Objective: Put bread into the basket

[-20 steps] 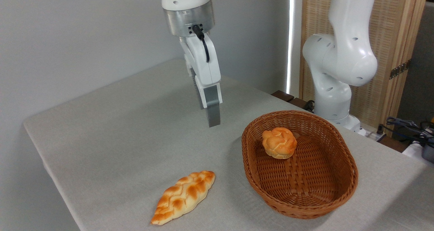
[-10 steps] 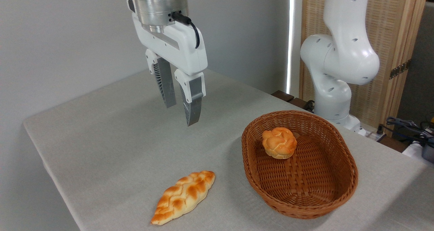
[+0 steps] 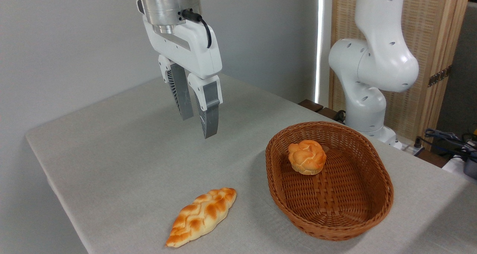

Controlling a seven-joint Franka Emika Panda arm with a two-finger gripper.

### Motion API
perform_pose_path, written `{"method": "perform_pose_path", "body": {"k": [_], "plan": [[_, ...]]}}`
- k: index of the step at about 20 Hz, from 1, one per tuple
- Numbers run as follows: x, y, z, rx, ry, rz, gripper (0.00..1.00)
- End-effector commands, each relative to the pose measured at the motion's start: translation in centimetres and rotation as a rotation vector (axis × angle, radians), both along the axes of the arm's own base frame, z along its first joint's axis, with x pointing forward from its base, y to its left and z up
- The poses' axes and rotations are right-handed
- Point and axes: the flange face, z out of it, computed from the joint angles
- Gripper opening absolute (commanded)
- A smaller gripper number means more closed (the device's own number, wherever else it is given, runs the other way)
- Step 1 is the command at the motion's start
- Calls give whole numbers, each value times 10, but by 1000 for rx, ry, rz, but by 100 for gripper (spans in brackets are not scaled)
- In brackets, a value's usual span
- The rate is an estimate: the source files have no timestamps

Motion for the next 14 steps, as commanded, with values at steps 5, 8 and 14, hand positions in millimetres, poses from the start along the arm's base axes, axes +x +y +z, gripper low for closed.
{"method": "perform_pose_path", "body": {"k": [5,8,14], "plan": [[2,6,5,54,-1,-6,100],[2,5,5,45,2,5,100],[2,1,5,-5,5,35,100]]}}
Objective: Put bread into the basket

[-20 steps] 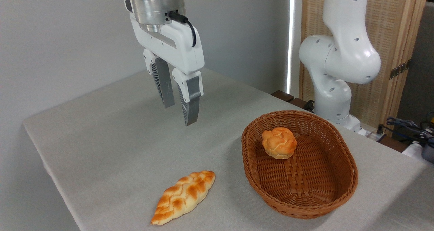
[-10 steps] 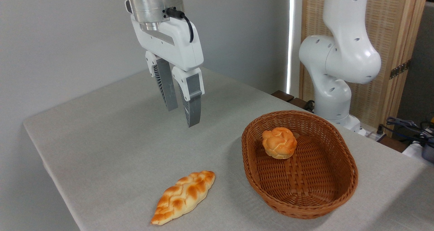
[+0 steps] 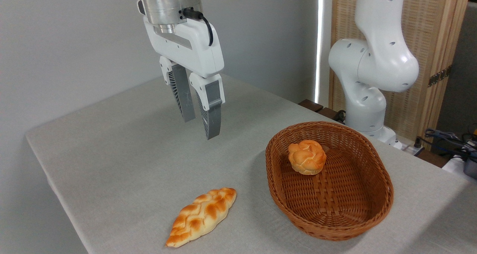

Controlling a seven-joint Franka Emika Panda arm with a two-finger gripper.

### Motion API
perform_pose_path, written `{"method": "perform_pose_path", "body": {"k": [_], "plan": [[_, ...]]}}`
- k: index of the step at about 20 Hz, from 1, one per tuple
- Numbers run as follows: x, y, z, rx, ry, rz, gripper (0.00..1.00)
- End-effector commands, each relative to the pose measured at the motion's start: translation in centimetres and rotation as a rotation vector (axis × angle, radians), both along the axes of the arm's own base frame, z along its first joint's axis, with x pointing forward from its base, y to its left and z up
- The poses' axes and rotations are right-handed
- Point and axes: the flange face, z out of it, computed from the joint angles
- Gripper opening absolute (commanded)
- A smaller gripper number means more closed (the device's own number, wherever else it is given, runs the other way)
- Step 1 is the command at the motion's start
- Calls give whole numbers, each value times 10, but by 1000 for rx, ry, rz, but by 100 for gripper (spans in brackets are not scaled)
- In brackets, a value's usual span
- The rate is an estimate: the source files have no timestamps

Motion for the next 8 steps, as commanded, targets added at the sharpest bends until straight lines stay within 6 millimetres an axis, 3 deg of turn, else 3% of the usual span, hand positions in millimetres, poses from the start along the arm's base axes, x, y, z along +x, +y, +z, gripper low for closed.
{"method": "perform_pose_path", "body": {"k": [1,8], "plan": [[2,-1,4,-25,7,22,100],[1,3,5,-28,5,24,100]]}}
